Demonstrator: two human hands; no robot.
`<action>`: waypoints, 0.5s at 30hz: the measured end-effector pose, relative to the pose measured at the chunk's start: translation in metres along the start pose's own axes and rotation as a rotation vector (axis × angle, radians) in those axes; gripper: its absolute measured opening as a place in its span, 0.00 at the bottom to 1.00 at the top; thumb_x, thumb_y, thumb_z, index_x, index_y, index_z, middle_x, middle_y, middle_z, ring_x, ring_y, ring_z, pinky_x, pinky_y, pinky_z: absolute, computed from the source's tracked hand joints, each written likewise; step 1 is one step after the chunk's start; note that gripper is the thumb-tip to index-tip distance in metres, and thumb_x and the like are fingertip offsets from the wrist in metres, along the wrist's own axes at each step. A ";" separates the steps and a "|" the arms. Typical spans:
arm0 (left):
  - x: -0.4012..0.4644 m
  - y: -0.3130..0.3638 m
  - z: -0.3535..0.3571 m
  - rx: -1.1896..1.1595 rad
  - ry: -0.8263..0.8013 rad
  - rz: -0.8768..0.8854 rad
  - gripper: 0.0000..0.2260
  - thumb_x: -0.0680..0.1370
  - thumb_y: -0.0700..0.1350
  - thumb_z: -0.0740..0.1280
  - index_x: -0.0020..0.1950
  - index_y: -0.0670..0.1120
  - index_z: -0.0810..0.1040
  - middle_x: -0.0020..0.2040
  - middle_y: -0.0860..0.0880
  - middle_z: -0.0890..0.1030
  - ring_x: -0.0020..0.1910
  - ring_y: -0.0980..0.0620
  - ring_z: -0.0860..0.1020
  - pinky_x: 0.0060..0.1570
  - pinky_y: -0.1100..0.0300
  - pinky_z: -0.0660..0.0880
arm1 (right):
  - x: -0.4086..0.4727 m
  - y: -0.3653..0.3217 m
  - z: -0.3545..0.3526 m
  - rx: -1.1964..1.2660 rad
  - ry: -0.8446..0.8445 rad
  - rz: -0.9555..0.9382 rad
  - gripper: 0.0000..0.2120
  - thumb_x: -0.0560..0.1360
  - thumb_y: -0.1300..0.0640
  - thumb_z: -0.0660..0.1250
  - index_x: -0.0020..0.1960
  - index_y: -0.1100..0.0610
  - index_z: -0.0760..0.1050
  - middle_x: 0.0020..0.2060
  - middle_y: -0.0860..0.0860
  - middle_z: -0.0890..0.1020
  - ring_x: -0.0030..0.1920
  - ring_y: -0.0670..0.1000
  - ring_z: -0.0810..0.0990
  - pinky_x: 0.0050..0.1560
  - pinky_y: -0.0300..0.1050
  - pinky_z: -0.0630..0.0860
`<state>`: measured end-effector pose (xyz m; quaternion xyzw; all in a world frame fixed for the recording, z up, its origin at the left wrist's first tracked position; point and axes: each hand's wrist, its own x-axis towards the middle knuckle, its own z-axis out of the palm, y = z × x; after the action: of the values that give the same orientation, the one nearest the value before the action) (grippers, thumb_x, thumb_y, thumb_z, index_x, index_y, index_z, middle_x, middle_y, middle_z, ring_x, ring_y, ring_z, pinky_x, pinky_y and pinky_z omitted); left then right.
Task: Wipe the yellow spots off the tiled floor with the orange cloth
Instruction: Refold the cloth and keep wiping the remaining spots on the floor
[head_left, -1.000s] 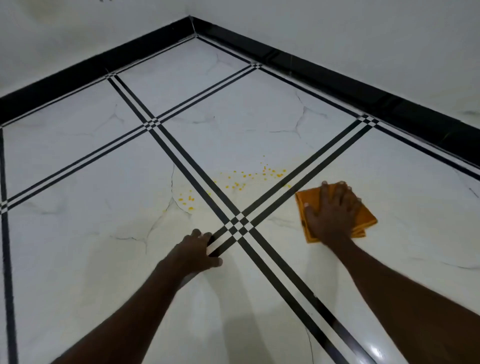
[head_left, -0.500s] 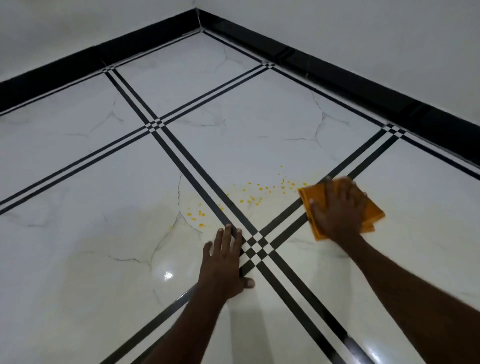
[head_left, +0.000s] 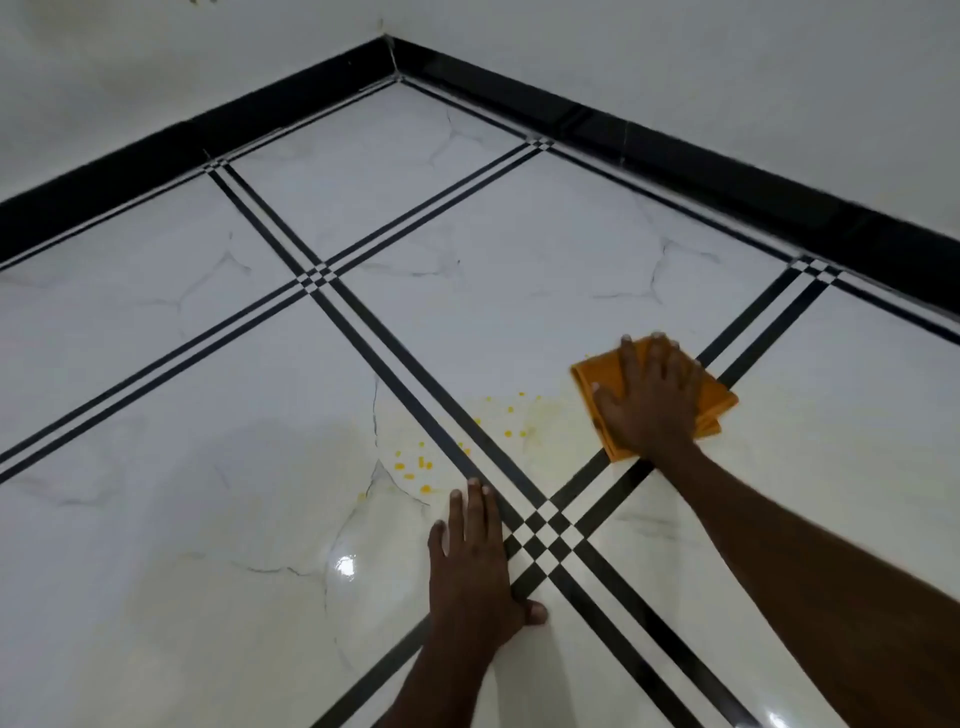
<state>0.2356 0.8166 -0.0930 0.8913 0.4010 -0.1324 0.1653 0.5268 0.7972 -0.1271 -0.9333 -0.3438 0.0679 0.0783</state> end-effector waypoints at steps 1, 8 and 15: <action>0.000 -0.001 0.001 -0.006 0.004 0.004 0.64 0.65 0.67 0.74 0.79 0.44 0.31 0.79 0.48 0.29 0.80 0.46 0.33 0.79 0.46 0.42 | 0.014 -0.020 0.004 0.014 -0.007 0.012 0.43 0.74 0.30 0.43 0.83 0.51 0.52 0.82 0.64 0.55 0.81 0.67 0.54 0.77 0.71 0.51; -0.012 -0.002 0.004 -0.117 0.025 -0.043 0.61 0.68 0.65 0.73 0.79 0.45 0.30 0.79 0.49 0.28 0.79 0.47 0.31 0.77 0.50 0.35 | -0.069 -0.081 0.030 -0.001 -0.072 -0.518 0.40 0.77 0.31 0.52 0.84 0.46 0.48 0.83 0.56 0.52 0.83 0.61 0.51 0.80 0.66 0.49; -0.016 0.008 0.012 -0.139 0.078 -0.103 0.59 0.66 0.63 0.76 0.81 0.40 0.44 0.82 0.41 0.43 0.81 0.40 0.43 0.74 0.44 0.38 | 0.017 -0.079 0.018 -0.008 -0.045 -0.139 0.41 0.75 0.30 0.46 0.83 0.49 0.51 0.82 0.63 0.55 0.81 0.67 0.54 0.78 0.71 0.50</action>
<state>0.2303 0.7963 -0.0966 0.8604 0.4605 -0.0776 0.2041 0.4865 0.8689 -0.1306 -0.9058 -0.4096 0.0820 0.0712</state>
